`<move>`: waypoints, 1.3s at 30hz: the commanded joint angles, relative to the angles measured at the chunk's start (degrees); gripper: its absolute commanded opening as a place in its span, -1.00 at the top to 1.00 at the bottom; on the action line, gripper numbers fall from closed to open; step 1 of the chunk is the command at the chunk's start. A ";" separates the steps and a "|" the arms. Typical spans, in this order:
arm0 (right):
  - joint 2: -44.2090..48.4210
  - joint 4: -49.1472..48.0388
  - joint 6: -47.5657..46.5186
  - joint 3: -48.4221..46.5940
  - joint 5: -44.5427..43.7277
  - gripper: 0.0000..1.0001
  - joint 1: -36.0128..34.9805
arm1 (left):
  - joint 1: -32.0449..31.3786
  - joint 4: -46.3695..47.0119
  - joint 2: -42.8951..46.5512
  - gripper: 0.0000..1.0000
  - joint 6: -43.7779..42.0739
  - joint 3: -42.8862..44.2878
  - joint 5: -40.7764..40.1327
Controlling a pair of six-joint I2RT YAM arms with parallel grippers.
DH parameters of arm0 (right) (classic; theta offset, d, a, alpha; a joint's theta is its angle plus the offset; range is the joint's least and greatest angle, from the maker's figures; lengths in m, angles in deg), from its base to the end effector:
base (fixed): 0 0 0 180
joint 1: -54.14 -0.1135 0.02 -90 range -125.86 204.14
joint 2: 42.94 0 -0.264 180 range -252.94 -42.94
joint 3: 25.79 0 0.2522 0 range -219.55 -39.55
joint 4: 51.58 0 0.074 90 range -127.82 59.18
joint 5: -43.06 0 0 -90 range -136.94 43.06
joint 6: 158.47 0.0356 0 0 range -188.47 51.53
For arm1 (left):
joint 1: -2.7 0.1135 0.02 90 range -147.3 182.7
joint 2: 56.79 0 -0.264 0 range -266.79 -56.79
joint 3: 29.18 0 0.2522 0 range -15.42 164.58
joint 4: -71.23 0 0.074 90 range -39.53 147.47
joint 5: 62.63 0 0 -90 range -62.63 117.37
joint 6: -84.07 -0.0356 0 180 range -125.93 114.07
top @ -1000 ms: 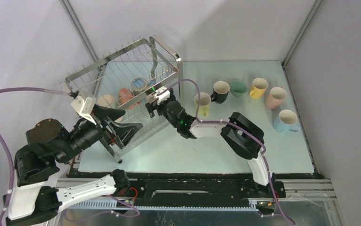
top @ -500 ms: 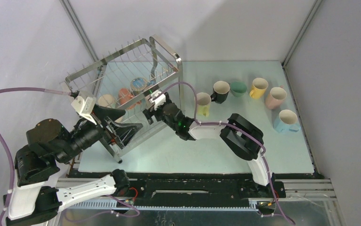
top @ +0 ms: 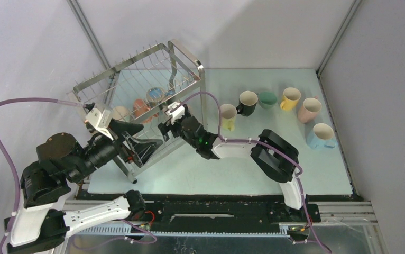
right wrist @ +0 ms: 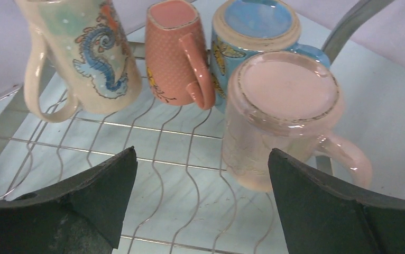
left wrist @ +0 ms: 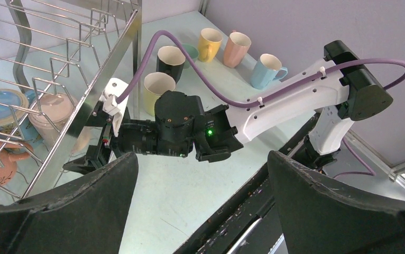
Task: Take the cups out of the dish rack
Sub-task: Move the cup to the dish rack.
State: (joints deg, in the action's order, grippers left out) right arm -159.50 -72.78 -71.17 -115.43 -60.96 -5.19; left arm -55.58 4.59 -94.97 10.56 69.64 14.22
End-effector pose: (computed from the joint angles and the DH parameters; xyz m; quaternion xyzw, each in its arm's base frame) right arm 0.2476 0.4006 0.2246 -0.3090 0.6729 0.2362 0.6292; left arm 0.0301 -0.0333 0.4851 0.1917 0.7170 -0.3360 0.5798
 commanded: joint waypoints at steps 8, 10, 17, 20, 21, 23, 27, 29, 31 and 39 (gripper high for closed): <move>1.68 -2.04 2.79 -3.11 -7.12 -0.99 1.41 | -0.04 2.17 -0.77 -1.00 -0.49 -0.85 0.70; 1.52 -0.56 4.17 -3.83 -8.04 -0.99 1.50 | -0.01 2.16 -0.77 -1.00 -0.49 -0.85 0.67; 0.36 1.58 11.41 -4.09 -11.75 -0.99 0.97 | -0.04 2.68 -0.90 -1.00 -0.42 -0.98 0.73; -0.67 1.55 12.98 -4.65 -12.81 -0.99 0.97 | -0.04 2.79 -1.02 -1.00 -0.43 -1.15 0.79; -1.09 1.23 13.32 -4.73 -12.93 -0.99 0.94 | 0.00 2.79 -1.01 -1.00 -0.33 -1.14 0.77; -1.98 0.05 13.50 -4.88 -13.08 -0.99 1.04 | -0.04 2.80 -1.02 -1.00 -0.32 -1.21 0.88; -4.56 -1.05 14.03 -6.59 -13.16 -0.99 1.44 | -0.06 2.80 -1.20 -1.00 -0.32 -1.10 0.96; -5.80 -0.79 14.41 -7.61 -12.87 -0.99 1.71 | 0.00 2.79 -1.07 -0.99 -0.33 -1.02 0.90; -6.78 -2.67 13.67 -7.89 -12.70 -0.99 1.84 | 0.01 2.65 -1.08 -1.00 -0.41 -1.02 0.79; -10.99 -3.06 11.20 -11.92 -15.15 -0.99 2.44 | 0.01 2.17 -1.10 -1.00 -0.74 -0.57 0.92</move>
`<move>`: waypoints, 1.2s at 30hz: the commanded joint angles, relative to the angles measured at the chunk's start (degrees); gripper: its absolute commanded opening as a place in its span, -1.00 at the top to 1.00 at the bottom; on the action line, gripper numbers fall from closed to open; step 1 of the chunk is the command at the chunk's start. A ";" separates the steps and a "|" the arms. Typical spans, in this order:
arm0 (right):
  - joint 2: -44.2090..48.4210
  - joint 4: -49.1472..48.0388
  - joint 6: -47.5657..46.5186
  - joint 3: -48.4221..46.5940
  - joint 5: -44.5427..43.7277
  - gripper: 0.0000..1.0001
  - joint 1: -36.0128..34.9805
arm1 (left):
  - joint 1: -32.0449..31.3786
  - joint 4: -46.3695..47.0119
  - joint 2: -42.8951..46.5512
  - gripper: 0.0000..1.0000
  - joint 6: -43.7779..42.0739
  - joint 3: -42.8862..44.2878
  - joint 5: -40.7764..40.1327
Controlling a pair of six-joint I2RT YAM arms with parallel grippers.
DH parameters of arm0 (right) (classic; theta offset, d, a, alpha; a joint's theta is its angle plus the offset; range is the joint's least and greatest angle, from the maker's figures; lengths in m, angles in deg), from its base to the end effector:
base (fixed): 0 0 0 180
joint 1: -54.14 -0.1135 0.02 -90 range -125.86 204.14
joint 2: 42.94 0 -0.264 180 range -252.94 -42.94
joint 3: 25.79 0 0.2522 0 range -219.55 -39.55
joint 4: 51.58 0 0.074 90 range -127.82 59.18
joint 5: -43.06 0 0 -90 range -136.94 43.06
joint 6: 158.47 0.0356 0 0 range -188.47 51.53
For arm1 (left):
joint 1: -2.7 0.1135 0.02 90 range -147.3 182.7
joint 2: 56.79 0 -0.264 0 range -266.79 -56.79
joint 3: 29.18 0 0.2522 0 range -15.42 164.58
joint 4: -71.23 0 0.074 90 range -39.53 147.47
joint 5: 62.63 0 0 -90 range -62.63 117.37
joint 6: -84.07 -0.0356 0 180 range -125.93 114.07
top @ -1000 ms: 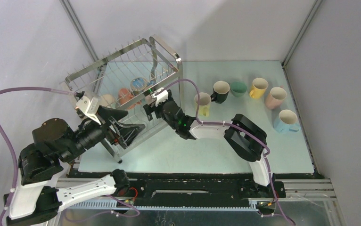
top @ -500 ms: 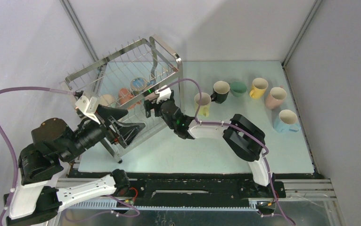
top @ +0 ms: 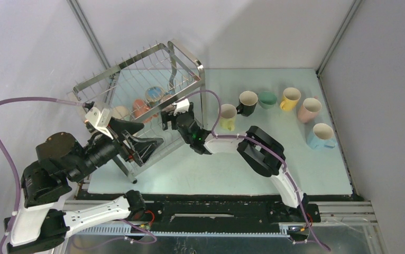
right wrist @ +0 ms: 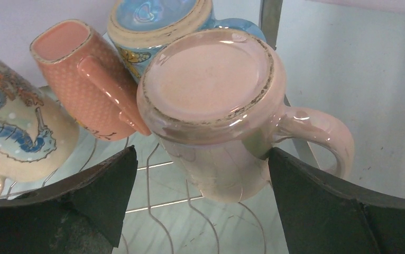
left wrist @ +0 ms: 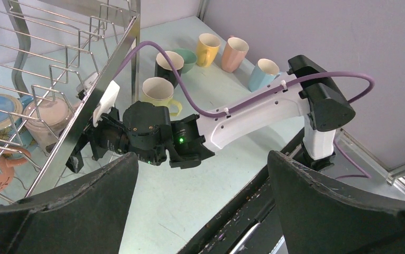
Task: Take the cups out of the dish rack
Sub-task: Move the cup to the dish rack.
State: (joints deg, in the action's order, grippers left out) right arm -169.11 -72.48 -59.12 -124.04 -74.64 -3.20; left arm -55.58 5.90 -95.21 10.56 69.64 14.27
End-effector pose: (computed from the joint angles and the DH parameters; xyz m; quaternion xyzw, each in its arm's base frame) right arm 0.2856 0.4149 0.1956 -0.1509 0.7289 0.2038 0.6359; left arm 0.0311 -0.0349 0.4875 0.1890 0.7114 -0.3410 0.5847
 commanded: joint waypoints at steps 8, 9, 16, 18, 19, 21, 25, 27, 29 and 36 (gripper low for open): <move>-4.13 -2.64 -3.02 -7.26 -2.04 -0.99 0.74 | 0.01 0.82 -1.05 -1.00 -1.19 -0.44 0.88; -4.36 -2.12 -2.97 -7.84 -2.19 -0.99 0.82 | -0.06 0.83 -1.05 -1.00 -1.21 -0.43 0.92; -6.48 2.03 -2.99 -12.42 -2.12 -0.99 1.00 | -0.05 0.86 -1.21 -1.00 -1.46 -0.27 1.10; -6.91 2.91 -3.19 -13.55 -2.07 -0.99 1.08 | -0.06 0.73 -1.18 -1.00 -1.44 -0.23 1.17; -7.05 3.19 -3.19 -13.92 -1.97 -0.99 1.08 | 0.00 0.66 -1.14 -1.00 -1.46 -0.20 1.15; -7.03 3.38 -3.20 -13.97 -1.88 -0.99 1.11 | -0.03 0.58 -1.06 -1.00 -1.46 -0.17 1.06; -6.41 2.91 -3.25 -12.79 -1.91 -0.94 1.14 | 0.00 0.59 -1.04 -1.00 -1.38 -0.29 1.05; -5.78 1.93 -3.24 -11.35 -1.95 -0.80 0.96 | -0.02 0.67 -1.04 -1.00 -1.37 -0.40 1.09; -4.94 0.06 -3.40 -9.41 -2.26 -0.60 0.71 | -0.05 0.85 -1.05 -1.00 -1.37 -0.63 1.09; -2.19 -6.63 -6.31 -4.91 -5.46 -0.25 -1.45 | -0.04 1.29 -1.30 -1.00 -1.29 -1.03 1.42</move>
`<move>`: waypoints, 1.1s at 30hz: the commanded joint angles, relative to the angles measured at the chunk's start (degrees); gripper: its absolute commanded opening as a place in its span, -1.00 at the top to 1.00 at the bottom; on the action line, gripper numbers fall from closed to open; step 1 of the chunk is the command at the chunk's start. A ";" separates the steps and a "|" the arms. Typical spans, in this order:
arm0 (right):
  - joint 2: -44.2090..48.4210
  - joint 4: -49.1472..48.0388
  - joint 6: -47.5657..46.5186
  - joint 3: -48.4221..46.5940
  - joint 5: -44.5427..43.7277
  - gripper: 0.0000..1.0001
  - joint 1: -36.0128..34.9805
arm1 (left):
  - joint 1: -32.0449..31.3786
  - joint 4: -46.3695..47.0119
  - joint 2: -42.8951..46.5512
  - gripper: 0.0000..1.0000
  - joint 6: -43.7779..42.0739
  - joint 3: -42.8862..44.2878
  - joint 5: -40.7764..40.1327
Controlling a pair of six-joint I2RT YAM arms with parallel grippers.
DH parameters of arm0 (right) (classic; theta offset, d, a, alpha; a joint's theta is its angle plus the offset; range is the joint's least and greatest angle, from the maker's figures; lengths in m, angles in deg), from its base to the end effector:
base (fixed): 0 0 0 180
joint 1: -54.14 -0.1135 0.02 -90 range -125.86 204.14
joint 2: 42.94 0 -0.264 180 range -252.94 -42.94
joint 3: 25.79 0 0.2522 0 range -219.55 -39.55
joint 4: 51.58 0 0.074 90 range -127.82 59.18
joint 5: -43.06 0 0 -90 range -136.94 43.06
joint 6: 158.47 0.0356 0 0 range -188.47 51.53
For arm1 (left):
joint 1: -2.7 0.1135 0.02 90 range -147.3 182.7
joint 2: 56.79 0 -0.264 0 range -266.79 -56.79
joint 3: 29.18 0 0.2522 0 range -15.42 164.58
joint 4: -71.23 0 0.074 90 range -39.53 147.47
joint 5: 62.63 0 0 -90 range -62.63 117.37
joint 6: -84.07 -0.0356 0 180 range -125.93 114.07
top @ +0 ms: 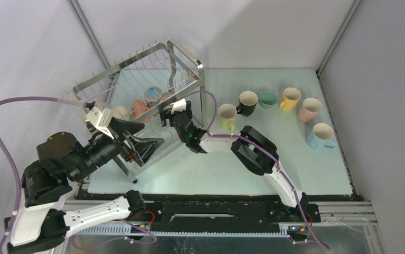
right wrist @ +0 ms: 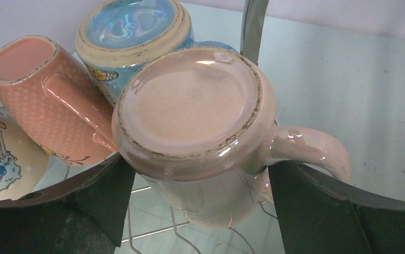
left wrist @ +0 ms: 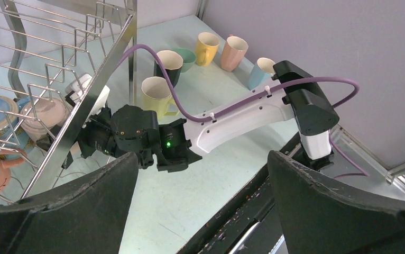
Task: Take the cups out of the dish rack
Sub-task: Move the cup to the dish rack.
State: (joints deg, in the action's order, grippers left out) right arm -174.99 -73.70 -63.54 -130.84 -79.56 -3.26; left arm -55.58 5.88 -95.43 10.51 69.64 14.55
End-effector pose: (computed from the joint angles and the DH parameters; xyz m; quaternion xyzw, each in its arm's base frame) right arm 0.2991 0.4321 0.1862 -0.1421 0.7181 0.1589 0.6625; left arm 0.0317 -0.0362 0.4874 0.1916 0.7122 -0.3412 0.5828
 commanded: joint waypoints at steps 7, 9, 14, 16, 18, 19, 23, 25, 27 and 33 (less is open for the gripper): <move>6.78 -8.24 -2.20 4.57 -2.34 -0.24 -2.92 | -0.01 1.58 -1.10 -1.00 -1.16 -1.40 1.29; 7.32 -8.18 -2.09 4.62 -2.35 -0.24 -3.35 | -0.02 1.61 -1.09 -1.00 -1.00 -1.55 1.35; 8.91 -7.11 -0.27 5.13 -2.39 -0.24 -3.82 | -0.01 1.82 -0.92 -1.00 -0.80 -1.90 1.48; 9.51 -6.57 0.90 5.46 -2.46 -0.23 -3.85 | -0.04 1.84 -0.92 -1.00 -0.80 -1.99 1.51; 10.16 -6.05 2.09 5.80 -2.65 -0.23 -3.90 | -0.06 2.04 -1.00 -1.00 -0.80 -2.18 1.51; 10.35 -5.67 2.71 5.85 -2.84 -0.23 -3.81 | 0.00 2.12 -0.96 -1.00 -0.82 -2.24 1.58; 11.43 -4.48 5.47 6.45 -2.73 -0.23 -3.50 | 0.01 2.35 -1.08 -1.00 -0.85 -2.48 1.74; 11.93 -4.38 5.96 6.82 -2.73 -0.23 -3.62 | -0.08 2.46 -1.09 -1.00 -0.80 -2.57 1.75; 12.31 -4.57 6.42 7.26 -2.92 -0.23 -4.00 | -0.01 2.54 -1.03 -1.00 -0.80 -2.53 1.81; 12.31 -5.40 6.78 8.11 -4.81 -0.23 -6.13 | -0.02 2.81 -0.99 -1.00 -0.71 -2.78 1.98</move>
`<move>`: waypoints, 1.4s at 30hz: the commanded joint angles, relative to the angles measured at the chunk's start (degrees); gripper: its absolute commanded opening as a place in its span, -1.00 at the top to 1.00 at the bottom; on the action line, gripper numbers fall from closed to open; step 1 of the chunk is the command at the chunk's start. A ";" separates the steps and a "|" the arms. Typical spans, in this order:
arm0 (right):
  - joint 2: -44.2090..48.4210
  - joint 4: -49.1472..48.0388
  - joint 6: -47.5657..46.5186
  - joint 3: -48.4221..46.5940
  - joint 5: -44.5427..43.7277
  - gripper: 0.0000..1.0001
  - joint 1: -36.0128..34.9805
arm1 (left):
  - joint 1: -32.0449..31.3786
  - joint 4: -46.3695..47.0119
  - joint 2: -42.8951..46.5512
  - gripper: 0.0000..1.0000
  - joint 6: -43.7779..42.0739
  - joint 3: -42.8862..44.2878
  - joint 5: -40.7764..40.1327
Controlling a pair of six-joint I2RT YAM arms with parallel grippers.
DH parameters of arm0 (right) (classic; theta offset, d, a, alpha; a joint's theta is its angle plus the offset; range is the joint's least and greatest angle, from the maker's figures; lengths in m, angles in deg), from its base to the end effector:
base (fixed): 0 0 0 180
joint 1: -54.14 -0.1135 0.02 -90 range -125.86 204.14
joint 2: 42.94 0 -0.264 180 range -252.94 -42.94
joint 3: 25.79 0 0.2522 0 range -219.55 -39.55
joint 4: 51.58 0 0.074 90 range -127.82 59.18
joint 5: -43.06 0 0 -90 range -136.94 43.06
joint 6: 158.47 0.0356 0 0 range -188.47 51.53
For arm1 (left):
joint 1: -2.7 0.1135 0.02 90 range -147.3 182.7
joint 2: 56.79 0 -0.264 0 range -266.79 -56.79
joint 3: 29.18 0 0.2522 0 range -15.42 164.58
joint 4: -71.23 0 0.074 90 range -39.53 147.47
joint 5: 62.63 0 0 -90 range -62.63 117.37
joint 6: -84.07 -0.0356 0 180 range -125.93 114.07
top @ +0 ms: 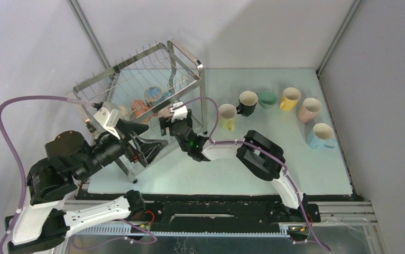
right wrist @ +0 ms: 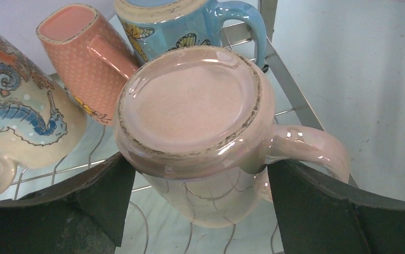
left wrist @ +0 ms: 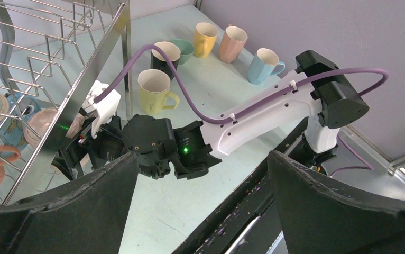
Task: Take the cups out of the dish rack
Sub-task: Move the cup to the dish rack.
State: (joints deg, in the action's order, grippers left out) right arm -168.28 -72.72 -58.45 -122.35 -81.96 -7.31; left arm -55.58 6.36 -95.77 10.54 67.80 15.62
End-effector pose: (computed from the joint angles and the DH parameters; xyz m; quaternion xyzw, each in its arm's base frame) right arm 0.2550 0.4259 0.1937 -0.1330 0.7326 0.1829 0.6420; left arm 0.0359 -0.0442 0.4804 0.2021 0.7195 -0.3398 0.5710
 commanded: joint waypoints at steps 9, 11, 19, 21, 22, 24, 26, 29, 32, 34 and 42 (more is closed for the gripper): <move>4.72 -6.94 1.62 -0.24 -5.38 -0.26 -4.78 | 0.01 2.33 -0.25 -1.00 -0.30 -1.18 1.11; 4.70 -6.78 1.75 -0.26 -5.80 -0.36 -5.14 | 0.01 2.33 -0.18 -1.00 -0.22 -1.32 1.11; 5.77 -4.57 2.87 -0.02 -4.87 -0.94 -5.82 | -0.05 2.61 -0.14 -1.00 -0.12 -1.43 1.55; 5.97 -4.61 2.90 0.29 -4.05 -0.99 -5.87 | -0.05 2.63 -0.25 -1.00 -0.12 -1.41 1.61; 6.20 -4.57 2.90 0.40 -3.65 -0.99 -5.98 | -0.01 2.60 -0.27 -1.00 -0.12 -1.48 1.70; 6.52 -4.57 2.89 0.87 -2.93 -0.99 -6.05 | 0.00 2.66 -0.20 -1.00 -0.12 -1.52 1.77; 6.72 -4.57 2.77 1.13 -2.82 -0.99 -6.18 | -0.01 2.62 -0.19 -1.00 -0.04 -1.64 1.75; 7.03 -4.05 2.77 1.26 -2.79 -0.99 -6.31 | 0.01 2.67 -0.18 -1.00 0.05 -1.50 1.85; 7.46 -3.86 3.21 1.82 -2.84 -0.99 -6.55 | -0.01 2.76 -0.11 -1.00 0.14 -1.70 1.97; 7.80 -3.87 3.56 2.41 -2.93 -0.99 -6.79 | 0.00 2.86 -0.07 -1.00 0.16 -1.81 1.97; 10.25 -4.51 3.52 5.59 -1.48 -0.99 -7.73 | -0.06 3.12 0.09 -1.00 0.49 -2.21 2.16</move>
State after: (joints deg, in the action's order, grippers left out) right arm -163.34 -73.31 -55.65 -117.87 -84.13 -13.86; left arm -55.58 7.30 -95.73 10.62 66.67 17.04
